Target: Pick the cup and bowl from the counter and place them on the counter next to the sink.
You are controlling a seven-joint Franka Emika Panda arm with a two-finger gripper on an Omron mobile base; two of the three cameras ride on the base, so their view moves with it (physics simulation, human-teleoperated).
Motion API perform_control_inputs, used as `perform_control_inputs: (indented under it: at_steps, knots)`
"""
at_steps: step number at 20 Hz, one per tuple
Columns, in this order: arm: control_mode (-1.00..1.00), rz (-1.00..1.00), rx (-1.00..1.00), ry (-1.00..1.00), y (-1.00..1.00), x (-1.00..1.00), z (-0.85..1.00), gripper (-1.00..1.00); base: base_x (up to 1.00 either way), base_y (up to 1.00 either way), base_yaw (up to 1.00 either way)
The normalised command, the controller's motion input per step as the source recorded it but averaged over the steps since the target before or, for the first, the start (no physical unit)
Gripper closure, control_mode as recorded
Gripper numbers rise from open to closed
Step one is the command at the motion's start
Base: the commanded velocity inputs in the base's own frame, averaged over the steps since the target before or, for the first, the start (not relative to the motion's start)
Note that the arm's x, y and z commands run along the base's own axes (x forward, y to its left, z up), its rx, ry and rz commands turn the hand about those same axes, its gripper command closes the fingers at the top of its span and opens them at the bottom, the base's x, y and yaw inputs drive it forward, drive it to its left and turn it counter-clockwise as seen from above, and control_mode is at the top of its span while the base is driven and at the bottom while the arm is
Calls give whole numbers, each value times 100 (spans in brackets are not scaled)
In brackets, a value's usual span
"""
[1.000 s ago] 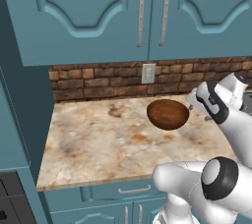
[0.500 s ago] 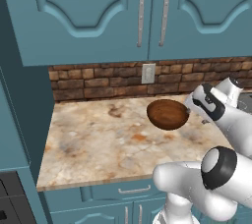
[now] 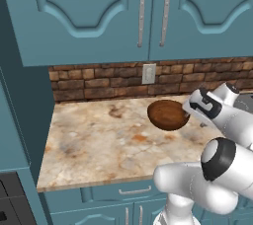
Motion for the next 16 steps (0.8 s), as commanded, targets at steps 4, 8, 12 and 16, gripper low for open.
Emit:
perform_control_inputs:
  at_steps: [4, 8, 12, 16]
  knots:
    - [-100, 0, 0, 0, 0, 19, -12, -100, 0, 0, 0]
    - [-100, 0, 0, 0, 5, 17, -1, -100, 0, 0, 0]
    - [-100, 0, 0, 0, 6, 16, -1, -100, 0, 0, 0]
    - [-100, 0, 0, 0, 5, 15, -5, -100, 0, 0, 0]
